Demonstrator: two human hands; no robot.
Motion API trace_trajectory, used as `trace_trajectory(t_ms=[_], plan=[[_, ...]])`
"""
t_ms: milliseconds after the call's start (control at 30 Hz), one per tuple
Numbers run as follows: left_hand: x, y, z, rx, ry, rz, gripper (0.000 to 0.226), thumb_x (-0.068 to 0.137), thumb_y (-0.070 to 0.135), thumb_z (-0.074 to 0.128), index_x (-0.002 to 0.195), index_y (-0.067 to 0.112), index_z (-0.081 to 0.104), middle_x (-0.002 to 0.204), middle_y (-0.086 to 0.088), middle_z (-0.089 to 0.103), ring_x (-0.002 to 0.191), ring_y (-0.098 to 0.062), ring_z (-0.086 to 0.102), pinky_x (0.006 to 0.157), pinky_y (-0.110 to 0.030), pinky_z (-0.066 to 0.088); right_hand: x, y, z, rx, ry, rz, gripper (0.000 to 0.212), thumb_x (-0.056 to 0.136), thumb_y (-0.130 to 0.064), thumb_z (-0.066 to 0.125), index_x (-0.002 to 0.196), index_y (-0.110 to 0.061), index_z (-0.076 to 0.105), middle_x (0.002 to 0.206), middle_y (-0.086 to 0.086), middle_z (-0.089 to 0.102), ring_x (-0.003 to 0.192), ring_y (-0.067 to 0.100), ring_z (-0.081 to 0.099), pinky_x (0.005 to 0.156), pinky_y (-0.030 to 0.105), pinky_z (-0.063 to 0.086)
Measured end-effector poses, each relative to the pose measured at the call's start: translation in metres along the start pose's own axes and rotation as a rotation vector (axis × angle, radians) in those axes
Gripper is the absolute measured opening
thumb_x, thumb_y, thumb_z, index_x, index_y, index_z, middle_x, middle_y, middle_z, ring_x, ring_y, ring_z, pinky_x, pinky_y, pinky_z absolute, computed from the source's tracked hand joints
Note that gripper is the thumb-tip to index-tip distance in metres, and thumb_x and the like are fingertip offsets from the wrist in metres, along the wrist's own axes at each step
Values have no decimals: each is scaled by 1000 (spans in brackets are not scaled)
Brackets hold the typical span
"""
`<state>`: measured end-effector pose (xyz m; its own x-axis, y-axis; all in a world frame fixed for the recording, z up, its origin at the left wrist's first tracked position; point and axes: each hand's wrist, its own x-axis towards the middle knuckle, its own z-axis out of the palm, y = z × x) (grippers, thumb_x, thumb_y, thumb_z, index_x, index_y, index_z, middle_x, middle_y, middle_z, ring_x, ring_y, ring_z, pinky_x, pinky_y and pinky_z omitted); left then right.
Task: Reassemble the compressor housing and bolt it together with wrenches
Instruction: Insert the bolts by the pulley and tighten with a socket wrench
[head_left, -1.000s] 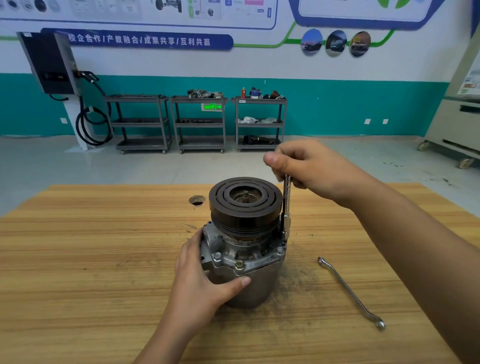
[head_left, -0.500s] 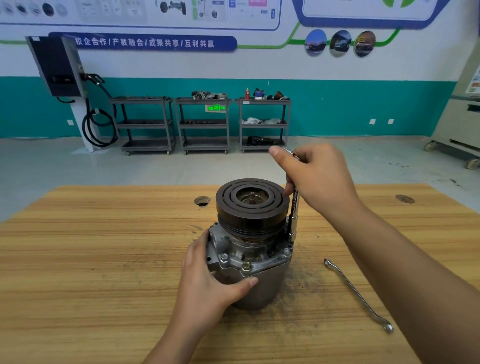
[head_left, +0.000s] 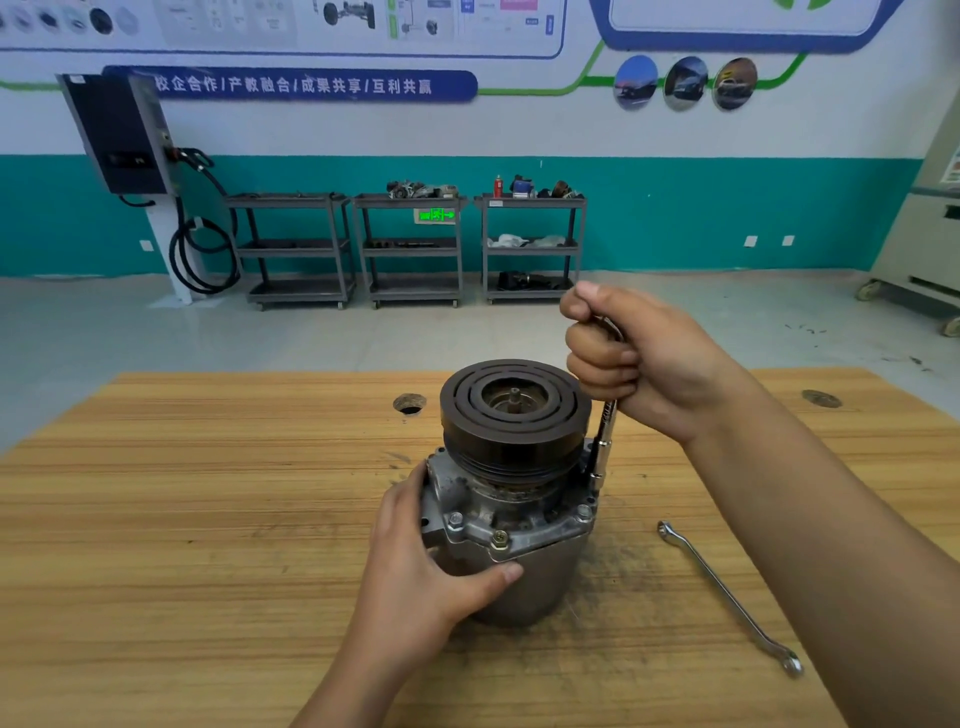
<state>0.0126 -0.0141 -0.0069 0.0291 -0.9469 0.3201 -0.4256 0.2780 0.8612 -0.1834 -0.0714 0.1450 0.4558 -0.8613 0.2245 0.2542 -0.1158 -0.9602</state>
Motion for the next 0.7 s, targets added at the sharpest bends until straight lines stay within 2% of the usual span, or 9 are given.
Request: trace_trajectory(t_ms=[100,167,267,367,433,467,567,633,700], plan=[[0,0,1,15,15,6,105,44,51,86,127,52,21,123,33,34,114,6,37,93,-16,31,4,9,16,-242,432,-110,31,100,-22,34,70,-18,42,40,-12,30,35,5,22,33,15,20],[0,0,2,21,17,7,106,42,55,84,128,51,22,122,32,34,115,4,36,94,-18,30,3,16,28,-317,760,-243,34,100,-22,38,67,-18,44,39,-12,33,36,4,25,36,16,23],[2,-2,3,22,4,-4,111,39,62,78,134,45,24,124,27,36,117,2,38,95,-20,32,-2,17,38,-226,953,-329,33,101,-23,39,69,-17,45,39,-13,35,37,2,28,40,15,26],[8,-5,-5,9,-80,-9,108,37,62,79,131,49,26,123,36,35,114,10,41,92,-11,34,-10,13,45,-213,885,-275,32,101,-26,37,71,-18,44,44,-12,35,40,4,28,38,16,25],[20,-8,-16,-17,-230,-28,100,39,55,83,121,60,26,120,42,38,109,23,41,84,-2,36,-20,11,50,-195,832,-241,31,101,-28,36,73,-19,43,43,-11,35,39,4,28,37,16,25],[28,-9,-23,-22,-333,-41,100,40,53,85,119,64,25,118,45,41,107,27,40,86,-2,38,-25,10,52,-164,797,-226,30,101,-29,37,74,-19,43,43,-11,36,39,4,29,36,15,25],[53,-7,-37,-25,-575,-61,107,43,53,84,132,55,25,134,34,41,124,10,40,105,-21,36,-38,11,56,-67,597,-176,26,100,-31,39,78,-20,47,48,-10,42,45,6,37,43,17,33],[60,-5,-41,-77,-606,-80,105,47,47,84,134,52,26,141,25,37,130,2,37,107,-31,37,-42,11,56,50,357,-158,22,98,-29,42,82,-16,50,51,-8,44,48,8,41,49,21,35],[58,-5,-43,-138,-575,-105,98,49,45,84,130,54,28,139,27,38,127,5,40,104,-28,40,-43,9,52,160,105,-138,16,91,-25,47,83,-12,51,53,-5,44,49,10,42,51,22,38]])
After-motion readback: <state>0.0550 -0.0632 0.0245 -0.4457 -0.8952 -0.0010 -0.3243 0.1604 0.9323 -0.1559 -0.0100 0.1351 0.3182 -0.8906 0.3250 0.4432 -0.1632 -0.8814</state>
